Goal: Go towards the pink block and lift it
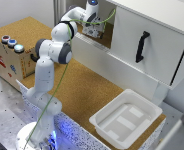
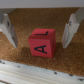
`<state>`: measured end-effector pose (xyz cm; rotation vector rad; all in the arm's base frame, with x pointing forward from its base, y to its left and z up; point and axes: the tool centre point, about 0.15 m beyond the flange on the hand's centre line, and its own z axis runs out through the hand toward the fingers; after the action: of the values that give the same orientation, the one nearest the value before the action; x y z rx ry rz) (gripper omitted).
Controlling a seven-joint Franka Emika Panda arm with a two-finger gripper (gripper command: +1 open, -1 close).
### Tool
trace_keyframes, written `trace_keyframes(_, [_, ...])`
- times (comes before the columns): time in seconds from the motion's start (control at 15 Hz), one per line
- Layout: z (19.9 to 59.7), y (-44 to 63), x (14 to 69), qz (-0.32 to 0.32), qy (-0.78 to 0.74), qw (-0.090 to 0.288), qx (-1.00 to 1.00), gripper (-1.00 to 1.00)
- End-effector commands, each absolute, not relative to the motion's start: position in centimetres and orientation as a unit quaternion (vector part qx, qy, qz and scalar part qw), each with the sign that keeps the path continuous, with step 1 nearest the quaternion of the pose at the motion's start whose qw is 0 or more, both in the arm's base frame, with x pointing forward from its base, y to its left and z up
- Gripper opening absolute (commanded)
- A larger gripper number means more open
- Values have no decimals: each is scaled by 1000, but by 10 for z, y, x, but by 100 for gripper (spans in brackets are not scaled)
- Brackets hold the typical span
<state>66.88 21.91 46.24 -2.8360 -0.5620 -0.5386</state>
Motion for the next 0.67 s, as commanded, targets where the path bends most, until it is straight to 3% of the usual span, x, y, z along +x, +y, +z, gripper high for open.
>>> trace_keyframes(0.0, [472,233,679,-144,-186,52,-970,-100])
trace_keyframes(0.6, [504,207,643,-190,-145,39,-970,-100])
